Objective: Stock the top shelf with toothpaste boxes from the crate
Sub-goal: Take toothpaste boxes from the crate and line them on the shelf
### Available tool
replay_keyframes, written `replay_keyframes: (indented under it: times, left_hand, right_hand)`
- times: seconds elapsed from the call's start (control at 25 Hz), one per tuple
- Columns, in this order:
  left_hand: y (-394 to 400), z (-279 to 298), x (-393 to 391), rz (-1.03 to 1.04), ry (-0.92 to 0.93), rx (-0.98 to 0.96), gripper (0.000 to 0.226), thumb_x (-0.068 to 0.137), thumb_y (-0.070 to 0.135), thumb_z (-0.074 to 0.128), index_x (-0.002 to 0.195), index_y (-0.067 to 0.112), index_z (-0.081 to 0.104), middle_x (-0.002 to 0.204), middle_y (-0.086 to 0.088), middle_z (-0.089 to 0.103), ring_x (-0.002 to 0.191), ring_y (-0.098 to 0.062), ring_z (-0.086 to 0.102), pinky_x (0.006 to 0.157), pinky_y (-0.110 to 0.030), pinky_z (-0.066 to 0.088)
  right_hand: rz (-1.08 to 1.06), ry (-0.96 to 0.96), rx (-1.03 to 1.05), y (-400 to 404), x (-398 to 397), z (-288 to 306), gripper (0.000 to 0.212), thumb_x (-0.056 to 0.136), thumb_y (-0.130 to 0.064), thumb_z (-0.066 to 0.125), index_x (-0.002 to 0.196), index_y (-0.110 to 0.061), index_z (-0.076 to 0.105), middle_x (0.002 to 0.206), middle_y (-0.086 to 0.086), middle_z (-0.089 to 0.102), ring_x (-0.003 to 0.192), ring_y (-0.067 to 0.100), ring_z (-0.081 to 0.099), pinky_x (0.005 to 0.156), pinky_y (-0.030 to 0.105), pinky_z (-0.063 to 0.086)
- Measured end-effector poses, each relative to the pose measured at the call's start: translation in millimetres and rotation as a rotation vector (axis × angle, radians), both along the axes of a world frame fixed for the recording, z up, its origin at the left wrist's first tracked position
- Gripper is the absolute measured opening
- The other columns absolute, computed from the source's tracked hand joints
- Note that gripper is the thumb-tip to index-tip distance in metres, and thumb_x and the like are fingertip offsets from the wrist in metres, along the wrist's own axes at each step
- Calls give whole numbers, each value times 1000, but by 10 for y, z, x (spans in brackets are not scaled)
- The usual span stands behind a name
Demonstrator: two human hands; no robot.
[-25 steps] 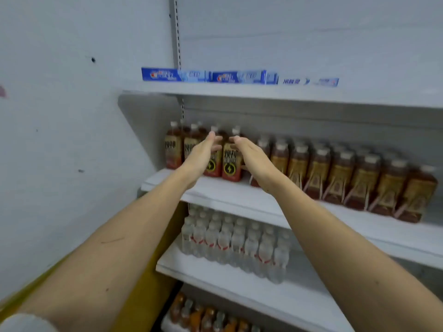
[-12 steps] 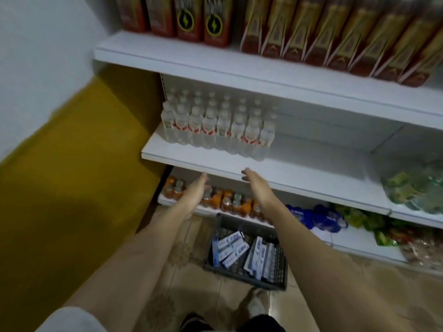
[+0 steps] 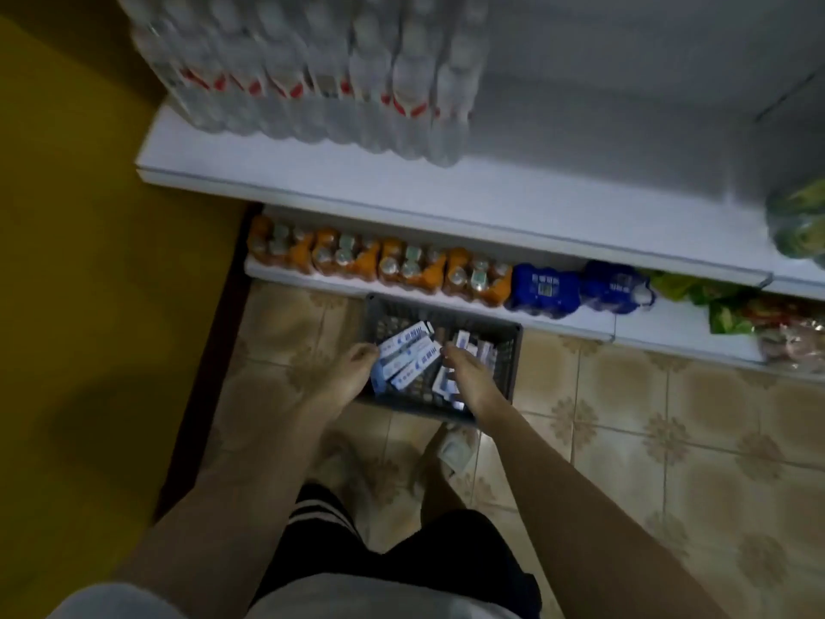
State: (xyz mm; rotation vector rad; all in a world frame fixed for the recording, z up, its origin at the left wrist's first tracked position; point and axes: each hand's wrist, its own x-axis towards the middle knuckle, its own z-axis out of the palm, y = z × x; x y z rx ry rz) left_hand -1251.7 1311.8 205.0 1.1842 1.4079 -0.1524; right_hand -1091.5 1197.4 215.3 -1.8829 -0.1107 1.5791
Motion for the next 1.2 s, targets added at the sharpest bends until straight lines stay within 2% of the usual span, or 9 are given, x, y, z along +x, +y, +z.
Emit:
replay_keyframes:
  times: [0.2,0.28,0.44,0.56,0.72,0.8,0.96,1.08,1.2]
  left_hand:
    - [-231,-1151,140,-115,129,-92,30,101,17,49,127,4,55,110,-6,56,80,-5,51,67,-18,41]
    - [-210,-1780,167,-218,172,-67,25,99,16,51,123,10,56,111,-6,60,85,-10,57,73,-23,46]
    - [0,-3038,150,-550,216,104,35,93,11,60,128,11,56,127,-13,61,112,-27,60,87,-33,49]
    - [231,-3791,158,-827,281,328,49,85,10,68,132,13,54,133,-13,56,124,-29,51,100,-37,46]
    - [381,-4535,195,-1326,457,506,59,82,18,69,137,17,47,139,-8,48,133,-29,38,115,-45,26]
    - [331,-4765,215,-1514,542,557,56,81,21,69,134,20,49,139,-7,48,132,-30,40,116,-53,21]
    - [329,-5005,193,-1755,693,564,42,96,21,51,138,19,48,149,-10,40,137,-34,34,119,-55,12]
    - [439,-5111,240,-1952,737,650,39,99,20,49,138,17,47,141,-10,47,134,-33,37,117,-49,17]
    - [471,-5115,327,-2078,856,610,46,96,23,57,140,18,45,141,-12,47,133,-34,37,113,-48,23]
  right_hand:
    - [-39,75,-166,-186,-50,-1207,32,102,-39,42,122,-19,57,109,3,55,104,21,52,99,37,41]
    - [-47,65,-208,-184,-122,-1864,27,101,-37,45,116,-19,59,97,-1,57,97,19,54,92,35,45]
    - [92,43,-271,-14,-236,-3224,28,101,-20,42,76,-19,54,69,-3,49,66,12,47,64,28,38]
    - [129,-29,-294,140,-275,-4117,14,98,-24,48,95,-15,58,80,2,58,70,16,56,64,29,46]
    - [1,-39,-335,222,-277,-4934,4,97,-23,55,99,-19,54,70,-4,55,54,9,49,39,14,38]
    - [-77,5,-338,252,-334,-5224,12,95,-23,59,101,-13,60,78,-1,63,60,10,57,44,16,46]
    - [-312,128,-320,307,-472,-5678,46,83,-29,66,124,-11,54,106,15,69,90,30,70,74,47,61]
    - [-443,180,-316,429,-439,-5746,49,89,-30,66,130,-12,47,116,16,66,92,27,68,63,36,60]
    - [-529,221,-319,513,-441,-5809,52,89,-28,67,135,-14,45,119,11,65,104,28,65,79,44,59]
